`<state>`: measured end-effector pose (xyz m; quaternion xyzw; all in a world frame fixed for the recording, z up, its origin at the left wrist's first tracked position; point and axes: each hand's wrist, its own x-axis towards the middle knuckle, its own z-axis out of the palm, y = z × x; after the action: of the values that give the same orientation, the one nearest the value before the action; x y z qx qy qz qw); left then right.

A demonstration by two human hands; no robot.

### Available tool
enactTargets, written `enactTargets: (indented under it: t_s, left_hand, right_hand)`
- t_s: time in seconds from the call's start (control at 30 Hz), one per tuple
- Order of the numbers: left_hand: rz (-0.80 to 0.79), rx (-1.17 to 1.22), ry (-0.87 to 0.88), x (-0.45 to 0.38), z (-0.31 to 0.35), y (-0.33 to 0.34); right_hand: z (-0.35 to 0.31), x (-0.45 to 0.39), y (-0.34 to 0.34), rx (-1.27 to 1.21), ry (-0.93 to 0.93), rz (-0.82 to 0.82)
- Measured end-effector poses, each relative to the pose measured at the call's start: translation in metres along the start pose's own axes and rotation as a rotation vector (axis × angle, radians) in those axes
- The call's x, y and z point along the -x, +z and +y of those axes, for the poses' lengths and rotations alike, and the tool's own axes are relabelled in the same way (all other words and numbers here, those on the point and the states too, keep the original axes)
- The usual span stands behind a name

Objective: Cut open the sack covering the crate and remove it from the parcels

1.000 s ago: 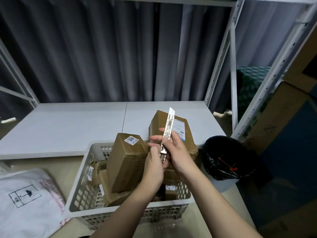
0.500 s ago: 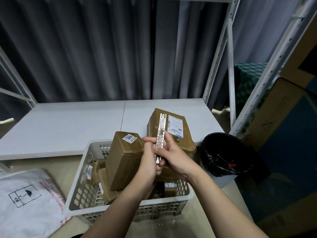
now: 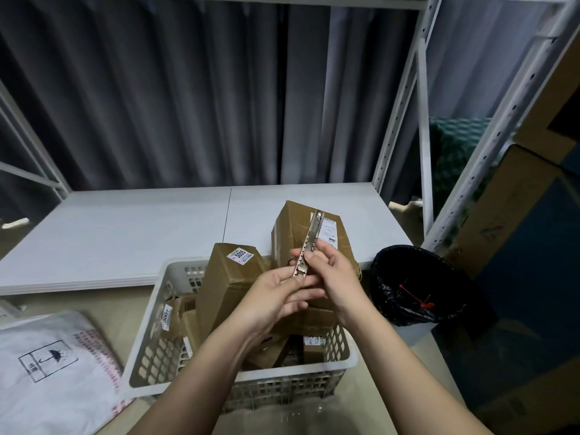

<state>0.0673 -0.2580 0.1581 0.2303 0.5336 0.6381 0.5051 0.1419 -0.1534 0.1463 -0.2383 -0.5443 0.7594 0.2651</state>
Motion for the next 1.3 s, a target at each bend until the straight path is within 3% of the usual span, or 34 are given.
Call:
enactTargets:
  t_s: [0.23, 0.47, 0.57, 0.67, 0.77, 0.9, 1.17, 1.3]
  left_hand:
    - [0.021, -0.068, 0.024, 0.002, -0.009, -0.005]
    - [-0.059, 0.242, -0.024, 0.016, -0.001, 0.008]
    - [0.015, 0.316, -0.015, 0.02, 0.004, 0.022]
    - [0.122, 0.065, -0.004, 0.024, 0.004, 0.037]
    - [0.105, -0.281, -0.004, 0.023, 0.007, 0.053]
    - [0.117, -0.626, 0.047, 0.004, 0.006, 0.076]
    - [-0.021, -0.793, -0.004, -0.072, 0.0, 0.114]
    - [0.108, -1.41, 0.136, -0.127, 0.0, 0.114]
  right_hand:
    - [0.006, 0.01, 0.006, 0.112, 0.035, -0.077]
    - [-0.007, 0.034, 0.005, -0.027, 0.133, -0.055]
    - [-0.017, 0.045, 0.006, 0.131, 0.113, 0.016]
    - [-0.028, 0.058, 0.003, 0.251, 0.068, 0.127]
    - [-0.042, 0.067, -0.009, 0.248, 0.078, 0.204]
    - [-0.055, 0.066, -0.033, 0.279, 0.137, 0.16]
    - [-0.068, 0.013, -0.105, 0.268, 0.262, 0.155]
    - [-0.052, -0.038, -0.134, 0.308, 0.26, 0.22]
